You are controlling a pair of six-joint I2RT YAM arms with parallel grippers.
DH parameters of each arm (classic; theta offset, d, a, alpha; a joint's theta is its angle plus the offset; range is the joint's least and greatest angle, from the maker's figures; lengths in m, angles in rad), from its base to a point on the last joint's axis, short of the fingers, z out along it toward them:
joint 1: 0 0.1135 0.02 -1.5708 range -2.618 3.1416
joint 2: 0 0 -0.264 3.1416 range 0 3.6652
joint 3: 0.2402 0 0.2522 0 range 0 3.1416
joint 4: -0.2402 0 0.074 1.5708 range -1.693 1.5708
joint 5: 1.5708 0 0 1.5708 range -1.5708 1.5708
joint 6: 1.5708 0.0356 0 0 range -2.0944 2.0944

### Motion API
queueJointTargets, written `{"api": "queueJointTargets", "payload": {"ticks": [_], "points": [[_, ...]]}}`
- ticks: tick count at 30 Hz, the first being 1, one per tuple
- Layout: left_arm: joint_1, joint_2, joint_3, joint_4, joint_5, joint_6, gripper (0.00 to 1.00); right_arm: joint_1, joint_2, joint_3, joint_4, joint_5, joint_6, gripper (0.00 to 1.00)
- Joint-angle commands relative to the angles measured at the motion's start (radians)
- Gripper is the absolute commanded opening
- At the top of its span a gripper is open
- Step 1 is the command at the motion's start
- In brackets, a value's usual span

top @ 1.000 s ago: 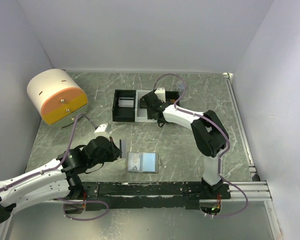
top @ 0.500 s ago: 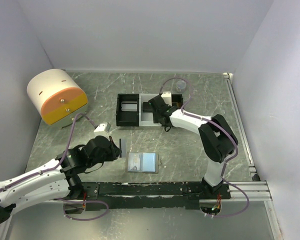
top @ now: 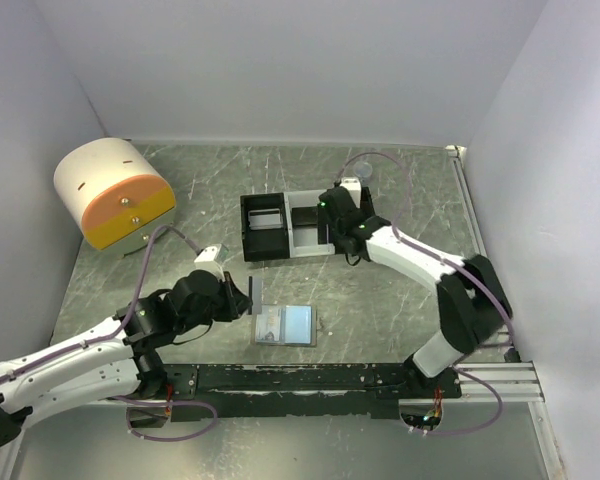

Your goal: Take the credit cards out of the card holder

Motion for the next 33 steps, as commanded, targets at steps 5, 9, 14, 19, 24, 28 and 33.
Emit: {"api": "queueJointTargets", "payload": {"ticks": [5, 9, 14, 19, 24, 28, 33], "points": [[0.113, 0.015, -0.093, 0.259, 0.251, 0.046, 0.07, -0.003, -0.384, -0.262, 0.280, -0.378, 0.048, 0.72], [0.241, -0.024, -0.155, 0.373, 0.465, 0.050, 0.07, -0.003, -0.532, -0.476, 0.505, -0.660, 0.159, 0.72], [0.330, -0.048, -0.203, 0.532, 0.659, 0.004, 0.07, -0.002, -0.604, -0.634, 0.783, -0.892, 0.339, 0.71], [0.339, -0.049, -0.182, 0.587, 0.748, -0.067, 0.07, 0.004, -0.632, -0.708, 0.969, -1.018, 0.470, 0.68], [0.339, -0.050, -0.250, 0.812, 0.795, -0.191, 0.07, 0.024, -0.625, -0.702, 0.983, -1.080, 0.489, 0.62], [0.339, -0.014, -0.294, 0.937, 0.819, -0.254, 0.07, 0.040, -0.606, -0.705, 1.029, -1.111, 0.521, 0.55], [0.339, 0.011, -0.325, 1.052, 0.828, -0.299, 0.07, 0.063, -0.561, -0.680, 1.083, -1.177, 0.544, 0.48]]}}
